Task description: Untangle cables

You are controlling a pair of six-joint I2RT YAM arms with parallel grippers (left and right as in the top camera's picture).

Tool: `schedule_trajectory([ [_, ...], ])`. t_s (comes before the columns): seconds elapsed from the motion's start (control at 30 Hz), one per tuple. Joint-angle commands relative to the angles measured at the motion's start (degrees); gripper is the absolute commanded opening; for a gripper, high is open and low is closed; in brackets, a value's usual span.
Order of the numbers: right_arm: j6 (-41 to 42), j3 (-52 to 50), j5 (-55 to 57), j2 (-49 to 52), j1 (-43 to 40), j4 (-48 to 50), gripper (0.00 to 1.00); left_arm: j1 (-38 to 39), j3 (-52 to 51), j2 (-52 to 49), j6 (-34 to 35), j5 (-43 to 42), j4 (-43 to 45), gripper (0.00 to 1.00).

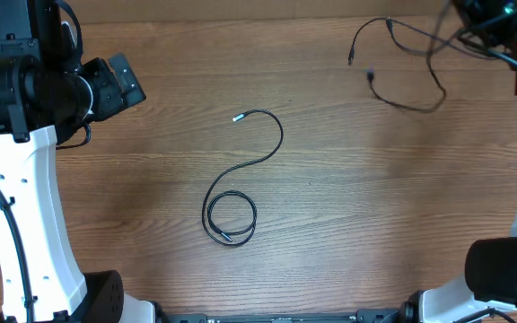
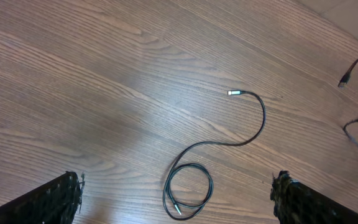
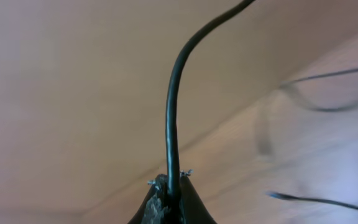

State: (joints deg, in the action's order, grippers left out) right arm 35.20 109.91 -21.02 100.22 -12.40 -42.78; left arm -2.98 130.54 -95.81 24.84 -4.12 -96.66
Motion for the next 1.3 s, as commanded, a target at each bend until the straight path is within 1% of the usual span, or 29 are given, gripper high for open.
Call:
schedule_trajectory([
  [0.0,-4.9,1.0,7.7,0.7,-0.8,-2.3,0.04,0.4,0.7,-0.2,-1.1,-0.3,0.3,1.0],
  [0.17,-5.1,1.0,8.6,4.3,-1.2,-6.3,0.04,0.4,0.7,-0.4,-1.1,-0.3,1.2,1.0],
  [0.4,-5.0,1.0,19.6,5.8,-1.2,-11.7,0.04,0.4,0.7,-0.5,-1.1,-0.3,-0.1,1.0],
  [0.57,-5.1,1.0,21.6,6.2,-1.2,-14.3,0.04,0.4,0.7,-0.5,-1.1,-0.4,-0.1,1.0],
  [0.7,-5.1,1.0,22.0,6.3,-1.2,-15.1,0.04,0.4,0.7,-0.5,-1.1,-0.4,-0.1,1.0],
  [1.0,-5.1,1.0,29.5,6.4,-1.2,-15.6,0.04,0.4,0.7,-0.5,-1.1,-0.4,-0.1,1.0],
  [1.27,-5.1,0.9,29.8,8.0,-1.2,-15.9,0.05,0.4,0.7,-0.5,-1.1,-0.4,-0.1,1.0],
])
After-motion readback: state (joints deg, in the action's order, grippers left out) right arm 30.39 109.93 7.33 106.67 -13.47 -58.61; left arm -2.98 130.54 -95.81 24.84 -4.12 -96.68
